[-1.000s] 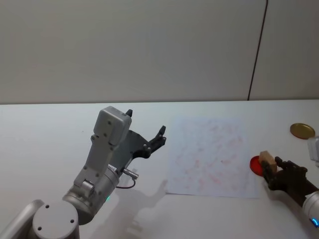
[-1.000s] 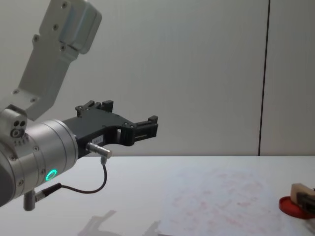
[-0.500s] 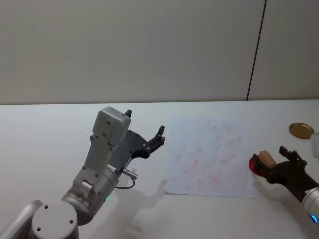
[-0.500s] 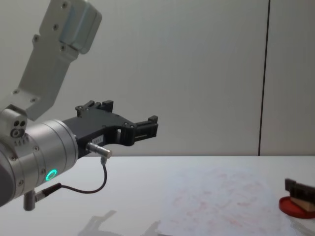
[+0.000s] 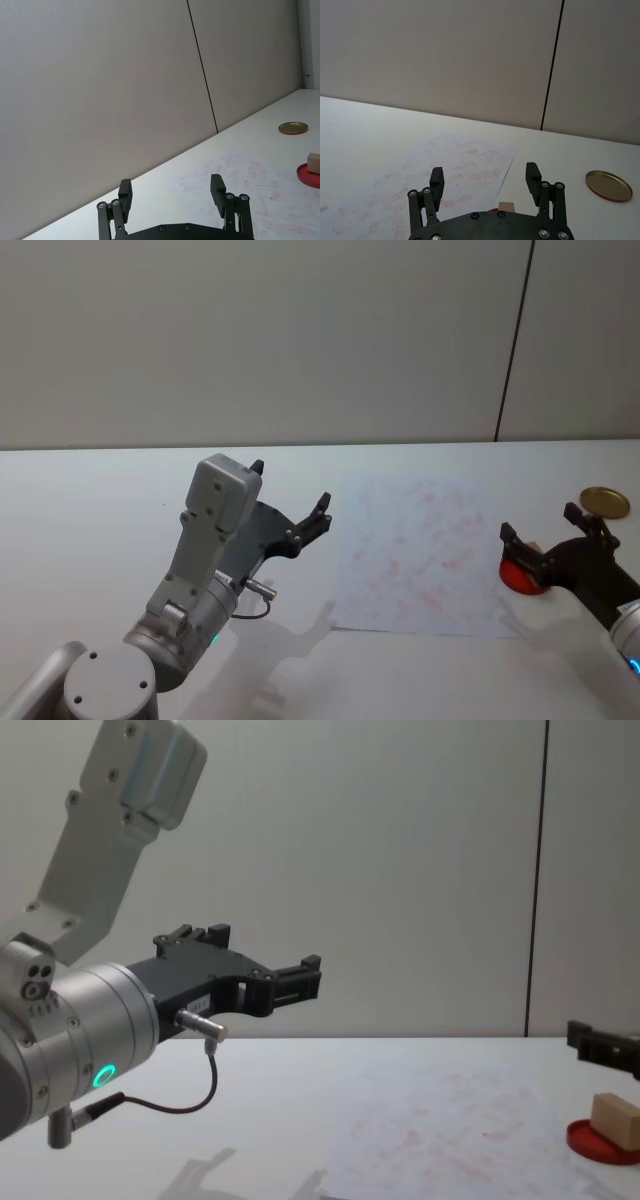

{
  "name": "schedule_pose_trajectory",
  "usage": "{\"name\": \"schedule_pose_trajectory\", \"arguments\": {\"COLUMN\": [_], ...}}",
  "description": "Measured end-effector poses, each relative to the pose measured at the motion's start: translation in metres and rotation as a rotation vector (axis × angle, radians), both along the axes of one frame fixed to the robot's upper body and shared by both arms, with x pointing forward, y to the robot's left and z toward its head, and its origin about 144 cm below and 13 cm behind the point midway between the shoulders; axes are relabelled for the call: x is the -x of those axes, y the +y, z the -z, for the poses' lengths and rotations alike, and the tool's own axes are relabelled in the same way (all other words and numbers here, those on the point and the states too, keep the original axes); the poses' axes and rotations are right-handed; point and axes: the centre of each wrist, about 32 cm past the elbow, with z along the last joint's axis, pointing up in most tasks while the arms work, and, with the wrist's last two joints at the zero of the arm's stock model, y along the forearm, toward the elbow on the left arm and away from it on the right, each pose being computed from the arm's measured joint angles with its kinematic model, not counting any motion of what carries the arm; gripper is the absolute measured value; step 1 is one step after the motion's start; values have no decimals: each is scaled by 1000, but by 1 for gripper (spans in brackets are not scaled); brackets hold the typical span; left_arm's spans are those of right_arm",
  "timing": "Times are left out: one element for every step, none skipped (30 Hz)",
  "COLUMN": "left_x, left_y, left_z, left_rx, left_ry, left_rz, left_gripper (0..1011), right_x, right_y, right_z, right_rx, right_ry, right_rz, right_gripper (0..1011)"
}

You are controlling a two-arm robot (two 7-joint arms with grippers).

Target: Use the one hand to pick up the stamp and affix it onto the A4 paper.

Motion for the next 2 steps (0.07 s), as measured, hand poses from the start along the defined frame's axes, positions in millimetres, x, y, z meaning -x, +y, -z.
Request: {"name": "schedule_pose_trajectory", "arguments": {"left_x": [0,0], "left_y": [0,0], "left_z": [0,0], "left_rx": [0,0], "left_ry": [0,0], "left_rz": [0,0], "left_gripper": [993,993], "right_x": [0,1], "right_y": [0,0], "right_z": [-1,-1], "right_rx": [-1,-2], "right_ry": [-3,-6], "right_rz": [-1,-2], "right_gripper": [1001,1001]}}
